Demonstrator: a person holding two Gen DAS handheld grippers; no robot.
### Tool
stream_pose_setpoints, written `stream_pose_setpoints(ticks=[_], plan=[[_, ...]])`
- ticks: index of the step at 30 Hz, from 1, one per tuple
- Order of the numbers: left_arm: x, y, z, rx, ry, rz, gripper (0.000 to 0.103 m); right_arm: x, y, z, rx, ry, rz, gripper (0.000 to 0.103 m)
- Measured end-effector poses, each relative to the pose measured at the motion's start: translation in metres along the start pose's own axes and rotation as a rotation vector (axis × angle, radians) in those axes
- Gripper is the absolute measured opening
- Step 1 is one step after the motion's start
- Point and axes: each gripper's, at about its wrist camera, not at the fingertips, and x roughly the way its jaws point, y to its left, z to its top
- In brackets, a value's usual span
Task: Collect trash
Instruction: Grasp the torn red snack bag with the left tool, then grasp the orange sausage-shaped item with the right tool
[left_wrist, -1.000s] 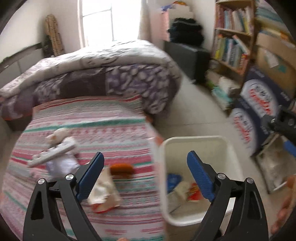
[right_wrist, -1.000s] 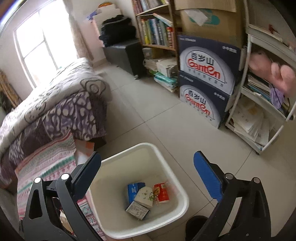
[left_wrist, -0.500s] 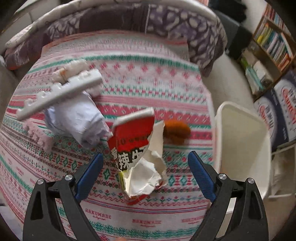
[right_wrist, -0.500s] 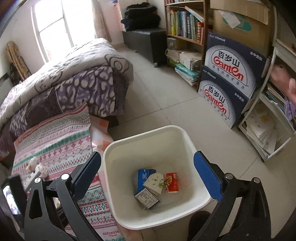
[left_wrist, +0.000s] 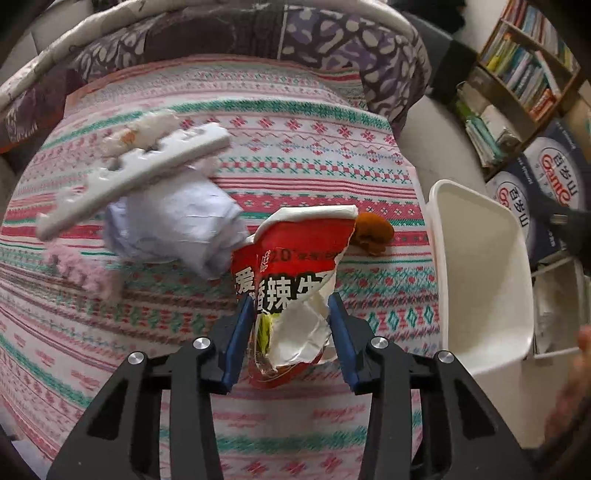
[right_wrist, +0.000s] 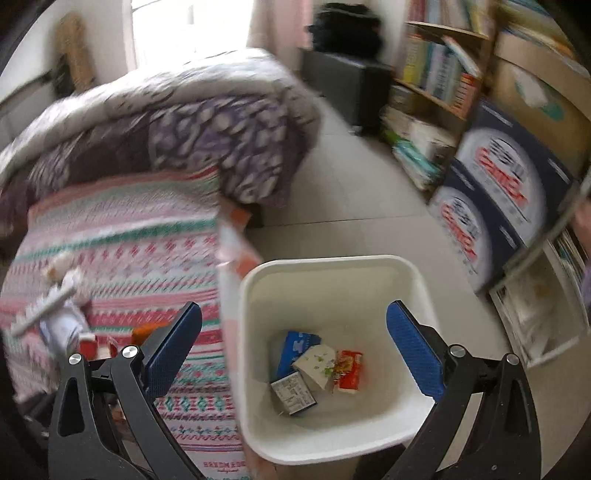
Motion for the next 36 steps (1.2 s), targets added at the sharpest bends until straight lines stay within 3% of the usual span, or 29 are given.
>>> stream_pose_setpoints(ticks=[9,14,21,22,23,25,31,36], plan=[[-0.042,0.042,-0.006,0.004,-0.067,-0.028,0.041,0.030,0.086,-0.023,-0.326,0.055,0.059,0.095],[-0.061,0.065,-0.010,-0.022,-0.098,-0.045,0.041,0.046,0.118,-0.032,-0.430,0.084,0.072,0.087],[-0.068,0.087,-0.011,-0.053,-0.113,-0.044,0.042,0.071,0.130,-0.031,-0.394,0.179,0.101,0.064],[-0.068,0.089,-0.011,-0.059,-0.114,-0.044,0.042,0.072,0.129,-0.032,-0.378,0.188,0.117,0.057],[-0.068,0.092,-0.010,-0.067,-0.115,-0.044,0.042,0.073,0.128,-0.030,-0.349,0.191,0.146,0.041],[-0.067,0.095,-0.010,-0.080,-0.122,-0.044,0.042,0.074,0.128,-0.029,-0.307,0.213,0.202,0.024],[-0.074,0.098,-0.009,-0.104,-0.173,-0.026,0.042,0.064,0.122,-0.027,-0.194,0.229,0.275,0.020],[-0.088,0.096,-0.006,-0.107,-0.249,0.011,0.042,0.021,0.126,-0.015,-0.163,0.104,0.319,0.020]])
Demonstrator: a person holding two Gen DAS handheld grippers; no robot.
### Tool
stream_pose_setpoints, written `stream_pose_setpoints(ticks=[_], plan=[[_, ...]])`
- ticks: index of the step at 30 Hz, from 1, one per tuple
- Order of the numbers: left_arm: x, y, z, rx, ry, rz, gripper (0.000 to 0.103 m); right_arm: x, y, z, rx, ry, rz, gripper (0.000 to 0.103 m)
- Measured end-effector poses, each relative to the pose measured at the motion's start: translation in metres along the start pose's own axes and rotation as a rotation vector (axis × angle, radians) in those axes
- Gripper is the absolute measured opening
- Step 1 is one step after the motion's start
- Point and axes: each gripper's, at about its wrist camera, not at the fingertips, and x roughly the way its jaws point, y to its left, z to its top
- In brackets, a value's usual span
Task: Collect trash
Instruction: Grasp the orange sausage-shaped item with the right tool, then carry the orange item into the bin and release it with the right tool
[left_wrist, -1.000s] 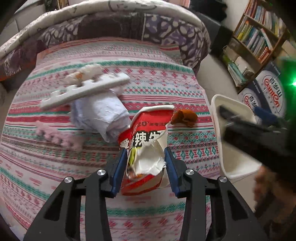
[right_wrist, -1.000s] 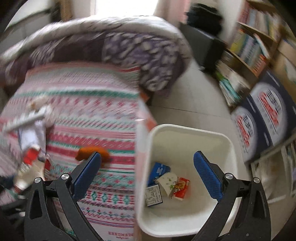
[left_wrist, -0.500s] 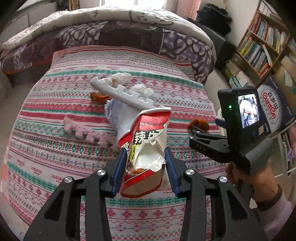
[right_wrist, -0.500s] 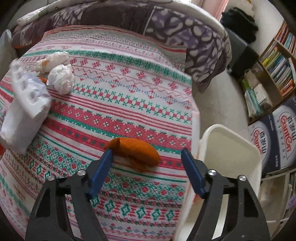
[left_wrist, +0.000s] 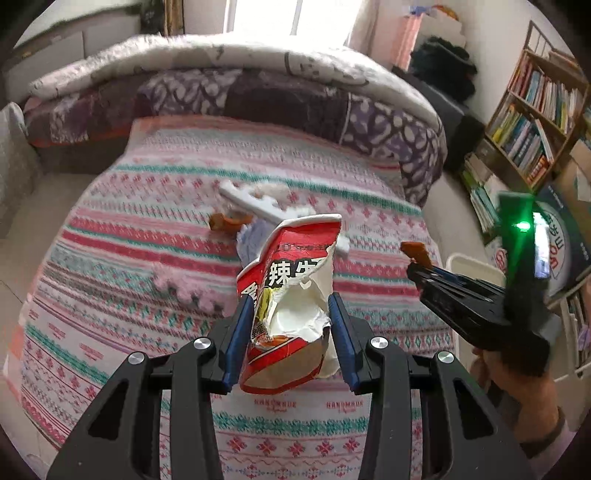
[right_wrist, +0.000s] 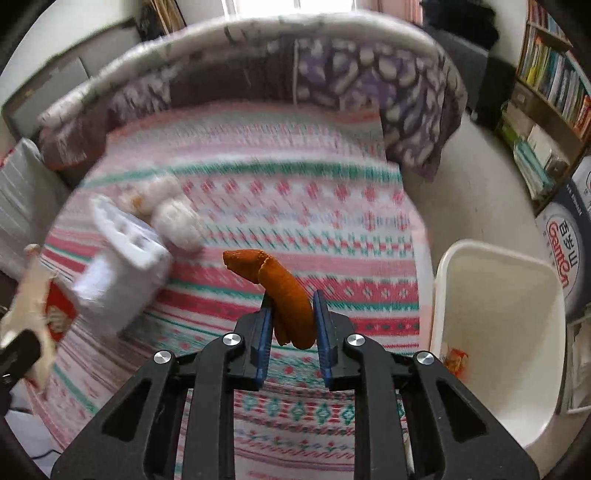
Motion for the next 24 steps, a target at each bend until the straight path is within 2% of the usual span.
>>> stream_pose_setpoints(ticks=[11,17,24], plan=[[-0.024,-0.008,0.016,0.000,-0.183,0.108,0.042,-0.068,0.022,0.003,-0.010,-0.216,0.026,0.020],[-0.027,-0.012,0.015,0.010,-0.236,0.170,0.042,-0.084,0.028,-0.001,-0.007,-0.273,0.026,0.020],[-0.025,-0.018,0.017,0.010,-0.257,0.187,0.042,-0.090,0.023,-0.003,0.012,-0.284,0.021,0.021]])
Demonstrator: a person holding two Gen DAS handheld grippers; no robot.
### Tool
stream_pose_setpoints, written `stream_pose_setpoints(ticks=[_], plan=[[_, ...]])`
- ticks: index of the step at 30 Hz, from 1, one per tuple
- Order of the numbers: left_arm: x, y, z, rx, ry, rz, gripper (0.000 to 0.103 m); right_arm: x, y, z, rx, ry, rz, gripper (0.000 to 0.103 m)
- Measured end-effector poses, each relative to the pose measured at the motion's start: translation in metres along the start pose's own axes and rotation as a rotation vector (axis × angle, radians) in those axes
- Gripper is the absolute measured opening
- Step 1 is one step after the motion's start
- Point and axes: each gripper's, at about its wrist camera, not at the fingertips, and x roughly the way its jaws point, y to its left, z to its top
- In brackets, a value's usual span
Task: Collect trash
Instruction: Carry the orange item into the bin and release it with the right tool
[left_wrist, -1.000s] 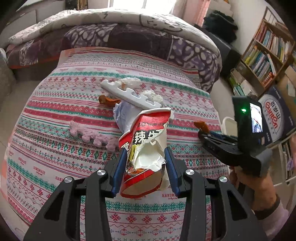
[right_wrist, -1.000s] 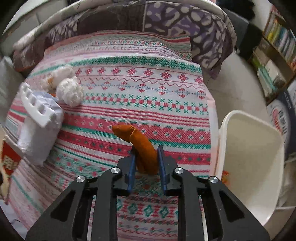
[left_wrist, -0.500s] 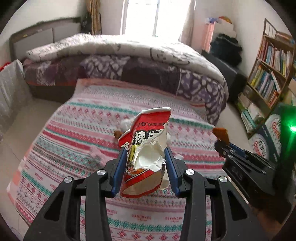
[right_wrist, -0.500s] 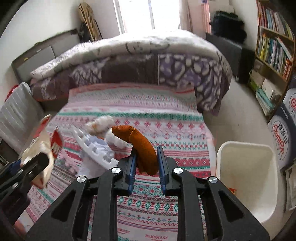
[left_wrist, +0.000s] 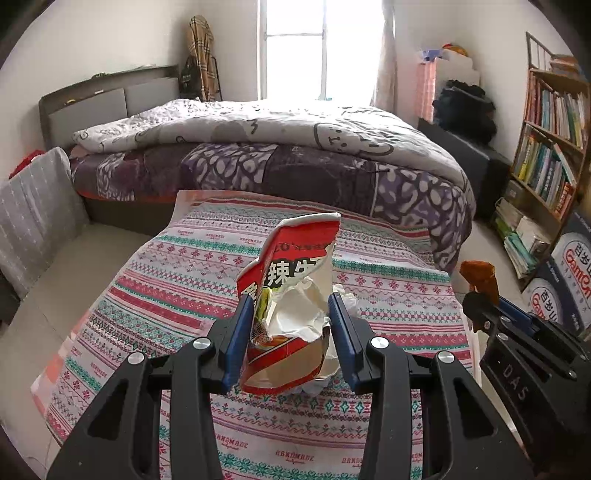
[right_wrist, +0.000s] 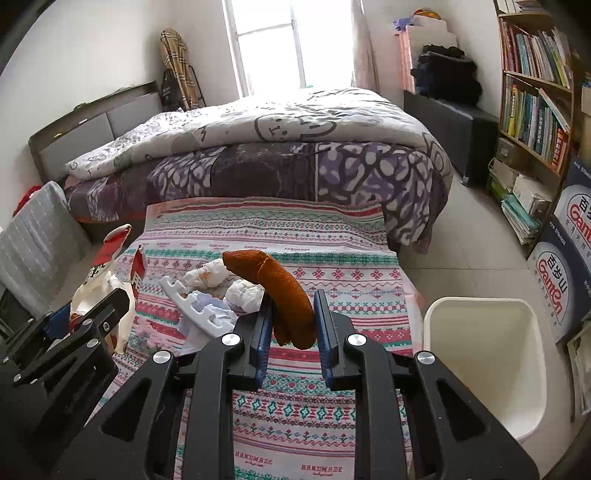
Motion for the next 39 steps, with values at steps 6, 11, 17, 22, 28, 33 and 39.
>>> stream_pose_setpoints(ticks=[6,11,17,22,28,33,39], plan=[[0.000,-0.012,0.000,0.011,-0.001,-0.009,0.042,-0.003,-0.012,0.000,0.015,0.003,-0.013,0.021],[-0.002,-0.022,0.000,0.022,-0.003,-0.028,0.043,-0.004,-0.021,-0.001,0.024,0.009,-0.028,0.021],[-0.005,-0.041,0.000,0.041,-0.011,-0.057,0.043,-0.009,-0.036,-0.001,0.035,0.006,-0.053,0.021],[-0.006,-0.056,-0.002,0.057,-0.011,-0.077,0.043,-0.013,-0.052,-0.001,0.051,0.007,-0.073,0.021],[-0.006,-0.073,-0.003,0.080,-0.009,-0.095,0.043,-0.017,-0.070,-0.001,0.068,0.006,-0.098,0.022],[-0.005,-0.085,-0.005,0.091,-0.004,-0.111,0.043,-0.020,-0.088,-0.001,0.093,0.009,-0.123,0.022],[-0.005,-0.104,-0.009,0.115,0.000,-0.135,0.043,-0.021,-0.116,-0.003,0.135,0.031,-0.163,0.022]])
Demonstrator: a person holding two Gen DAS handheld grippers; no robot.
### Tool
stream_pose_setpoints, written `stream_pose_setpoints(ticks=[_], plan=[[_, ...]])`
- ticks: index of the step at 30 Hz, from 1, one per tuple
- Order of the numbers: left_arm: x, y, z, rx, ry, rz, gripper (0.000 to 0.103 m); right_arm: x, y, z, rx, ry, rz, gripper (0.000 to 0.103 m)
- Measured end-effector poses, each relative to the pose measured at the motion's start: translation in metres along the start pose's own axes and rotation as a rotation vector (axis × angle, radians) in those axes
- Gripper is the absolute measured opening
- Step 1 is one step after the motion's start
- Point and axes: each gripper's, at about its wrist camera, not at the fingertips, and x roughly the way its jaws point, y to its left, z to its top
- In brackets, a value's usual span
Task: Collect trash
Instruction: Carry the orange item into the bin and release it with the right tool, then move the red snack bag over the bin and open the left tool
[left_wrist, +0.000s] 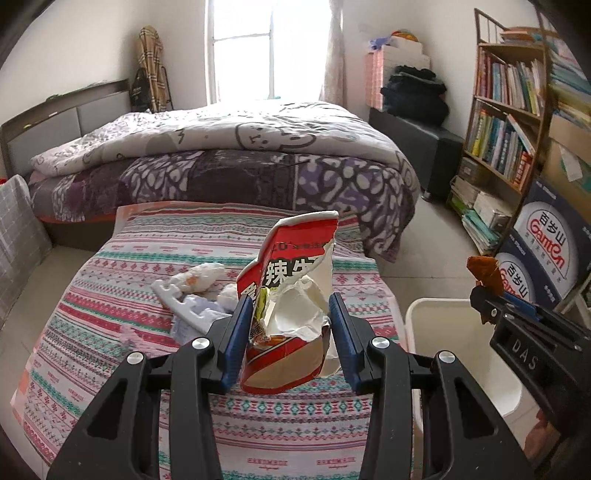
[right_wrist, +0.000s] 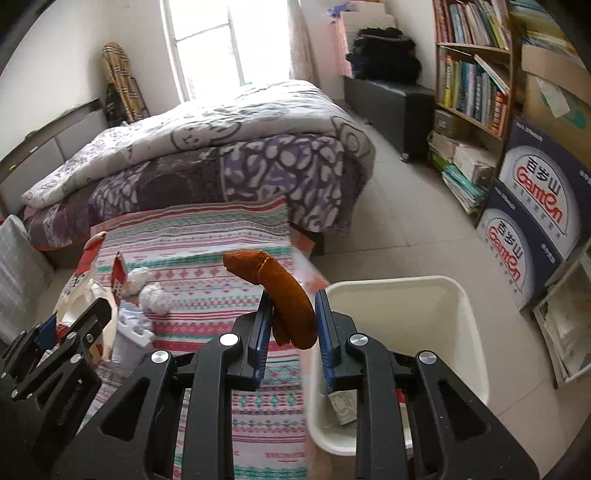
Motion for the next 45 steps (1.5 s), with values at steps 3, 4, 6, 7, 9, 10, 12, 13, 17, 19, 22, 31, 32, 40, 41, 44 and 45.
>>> stream_pose_setpoints(ticks=[3,4,6,7,9,10,12,13,17,19,22,31,32,40,41,44,45], plan=[[0.002,-0.010,-0.001,0.015,0.005,-0.014,0.043,0.003,-0.016,0.001,0.027,0.010,-0.026,0.023],[0.004,-0.015,-0.001,0.021,0.008,-0.021,0.043,0.004,-0.022,0.001,0.040,0.016,-0.034,0.024],[0.006,-0.021,-0.002,0.029,0.014,-0.030,0.043,0.005,-0.032,0.003,0.064,0.028,-0.048,0.025],[0.007,-0.026,-0.002,0.035,0.019,-0.040,0.043,0.006,-0.039,0.003,0.077,0.037,-0.058,0.026],[0.010,-0.036,-0.003,0.049,0.032,-0.064,0.043,0.007,-0.051,0.004,0.103,0.053,-0.081,0.029],[0.011,-0.040,-0.004,0.053,0.035,-0.071,0.043,0.007,-0.055,0.003,0.112,0.057,-0.090,0.038],[0.013,-0.050,-0.005,0.064,0.044,-0.091,0.043,0.006,-0.064,0.003,0.131,0.057,-0.119,0.050],[0.015,-0.057,-0.006,0.068,0.051,-0.108,0.043,0.004,-0.069,0.004,0.142,0.054,-0.136,0.058],[0.019,-0.077,-0.008,0.084,0.067,-0.146,0.043,-0.002,-0.091,0.004,0.184,0.039,-0.195,0.071],[0.021,-0.088,-0.011,0.095,0.077,-0.160,0.043,-0.005,-0.103,0.004,0.209,0.033,-0.220,0.074],[0.025,-0.102,-0.015,0.108,0.093,-0.180,0.043,-0.009,-0.120,0.004,0.239,0.025,-0.253,0.079],[0.028,-0.146,-0.026,0.155,0.126,-0.253,0.043,-0.026,-0.165,0.005,0.377,-0.004,-0.287,0.089],[0.029,-0.151,-0.026,0.160,0.129,-0.263,0.043,-0.028,-0.169,0.005,0.385,-0.008,-0.290,0.089],[0.022,-0.168,-0.027,0.150,0.135,-0.361,0.070,-0.038,-0.187,0.004,0.460,-0.036,-0.303,0.092],[0.022,-0.167,-0.027,0.148,0.134,-0.360,0.070,-0.038,-0.186,0.004,0.461,-0.036,-0.301,0.093],[0.021,-0.160,-0.024,0.131,0.135,-0.348,0.071,-0.036,-0.182,0.005,0.447,-0.035,-0.298,0.093],[0.020,-0.157,-0.023,0.125,0.136,-0.339,0.071,-0.036,-0.179,0.005,0.440,-0.035,-0.298,0.094]])
